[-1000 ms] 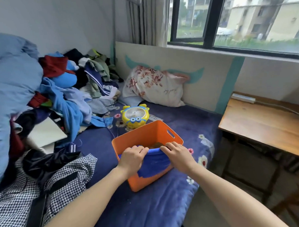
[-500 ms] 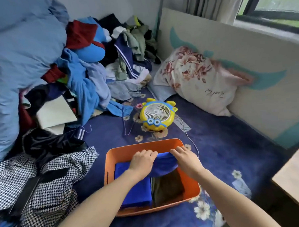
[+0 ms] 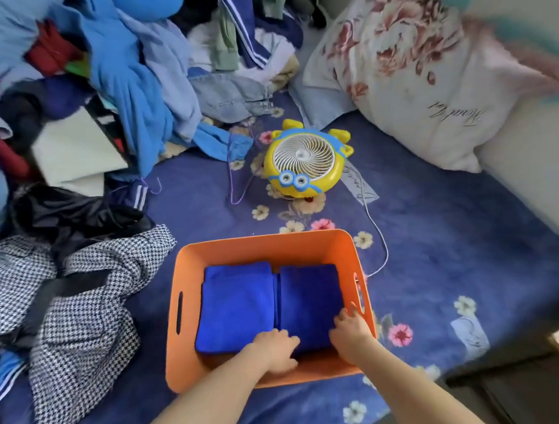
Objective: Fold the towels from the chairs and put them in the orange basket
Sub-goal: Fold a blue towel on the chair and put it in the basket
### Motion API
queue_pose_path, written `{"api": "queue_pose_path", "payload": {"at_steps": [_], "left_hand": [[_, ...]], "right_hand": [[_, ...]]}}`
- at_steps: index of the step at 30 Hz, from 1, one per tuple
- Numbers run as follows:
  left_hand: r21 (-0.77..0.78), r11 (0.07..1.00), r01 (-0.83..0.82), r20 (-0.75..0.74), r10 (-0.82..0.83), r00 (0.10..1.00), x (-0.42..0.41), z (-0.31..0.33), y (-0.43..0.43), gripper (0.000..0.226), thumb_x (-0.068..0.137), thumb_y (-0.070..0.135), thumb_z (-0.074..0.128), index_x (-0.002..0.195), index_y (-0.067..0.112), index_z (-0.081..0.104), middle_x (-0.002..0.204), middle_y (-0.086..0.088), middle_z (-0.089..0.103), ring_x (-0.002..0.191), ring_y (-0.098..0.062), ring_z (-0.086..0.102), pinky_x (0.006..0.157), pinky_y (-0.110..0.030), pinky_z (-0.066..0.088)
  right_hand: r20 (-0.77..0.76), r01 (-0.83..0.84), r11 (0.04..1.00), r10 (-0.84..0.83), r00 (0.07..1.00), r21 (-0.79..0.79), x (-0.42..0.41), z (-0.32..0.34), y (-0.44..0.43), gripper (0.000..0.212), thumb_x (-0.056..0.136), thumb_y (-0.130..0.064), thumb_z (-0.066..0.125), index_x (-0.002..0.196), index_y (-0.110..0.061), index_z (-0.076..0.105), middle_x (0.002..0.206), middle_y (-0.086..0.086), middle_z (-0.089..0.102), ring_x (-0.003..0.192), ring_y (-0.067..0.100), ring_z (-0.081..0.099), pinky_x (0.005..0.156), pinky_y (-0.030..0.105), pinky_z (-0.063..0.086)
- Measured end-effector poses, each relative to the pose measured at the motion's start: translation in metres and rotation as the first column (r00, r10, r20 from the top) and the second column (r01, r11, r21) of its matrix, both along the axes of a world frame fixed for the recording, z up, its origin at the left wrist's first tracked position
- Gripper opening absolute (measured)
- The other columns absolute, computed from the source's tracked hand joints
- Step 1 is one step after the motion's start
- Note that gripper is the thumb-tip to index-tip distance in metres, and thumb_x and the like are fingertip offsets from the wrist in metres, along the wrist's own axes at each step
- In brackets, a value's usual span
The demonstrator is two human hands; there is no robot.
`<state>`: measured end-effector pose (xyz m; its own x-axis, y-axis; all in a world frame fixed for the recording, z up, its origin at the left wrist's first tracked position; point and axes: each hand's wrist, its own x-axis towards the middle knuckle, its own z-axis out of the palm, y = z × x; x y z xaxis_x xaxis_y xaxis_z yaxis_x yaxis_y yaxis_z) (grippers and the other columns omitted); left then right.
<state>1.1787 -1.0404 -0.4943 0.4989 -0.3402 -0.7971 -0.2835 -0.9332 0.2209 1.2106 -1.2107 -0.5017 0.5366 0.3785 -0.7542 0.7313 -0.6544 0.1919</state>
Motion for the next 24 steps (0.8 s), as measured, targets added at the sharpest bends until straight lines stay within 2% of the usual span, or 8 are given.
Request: {"api": "queue_pose_path", "payload": {"at_steps": [3,11,16,24], "left_hand": [[-0.014,0.996,-0.093,0.001,0.093,0.996,-0.009,-0.003,0.008,0.039,0.094,0.030,0.039,0.126,0.010,0.043,0.128,-0.015,0.047,0.117,-0.033,0.045,0.092,-0.046,0.041],[-0.035,0.978,-0.204,0.147,0.207,0.967,-0.010,0.025,0.024,0.030,0.094,0.023,0.036,0.114,0.005,0.050,0.116,-0.016,0.052,0.108,-0.032,0.048,0.087,-0.042,0.041],[-0.058,0.959,-0.278,0.205,0.284,0.937,-0.021,0.049,0.046,0.035,0.095,0.025,0.035,0.123,0.008,0.049,0.122,-0.012,0.052,0.112,-0.029,0.047,0.092,-0.041,0.043],[-0.113,0.909,-0.402,0.331,0.416,0.847,-0.047,0.080,0.093,0.036,0.097,0.027,0.035,0.127,0.014,0.049,0.127,-0.005,0.052,0.117,-0.024,0.048,0.093,-0.037,0.042]], "right_hand": [[-0.039,0.007,1.000,-0.006,0.999,0.025,-0.008,-0.010,0.003,0.038,0.095,-0.012,0.035,0.129,-0.009,0.053,0.134,0.015,0.048,0.129,0.034,0.034,0.114,0.050,0.011],[0.033,0.149,0.981,-0.155,0.987,0.126,0.002,0.005,-0.008,0.037,0.092,-0.015,0.038,0.126,-0.012,0.053,0.132,0.012,0.050,0.125,0.032,0.041,0.111,0.043,0.021],[0.078,0.132,0.983,-0.142,0.987,0.125,0.000,0.030,-0.004,0.037,0.093,-0.017,0.038,0.128,-0.013,0.051,0.134,0.012,0.048,0.126,0.031,0.039,0.111,0.043,0.021],[0.180,0.145,0.961,-0.190,0.965,0.237,-0.018,0.078,0.016,0.038,0.094,-0.018,0.036,0.128,-0.013,0.051,0.134,0.011,0.048,0.125,0.030,0.039,0.112,0.042,0.022]]}}
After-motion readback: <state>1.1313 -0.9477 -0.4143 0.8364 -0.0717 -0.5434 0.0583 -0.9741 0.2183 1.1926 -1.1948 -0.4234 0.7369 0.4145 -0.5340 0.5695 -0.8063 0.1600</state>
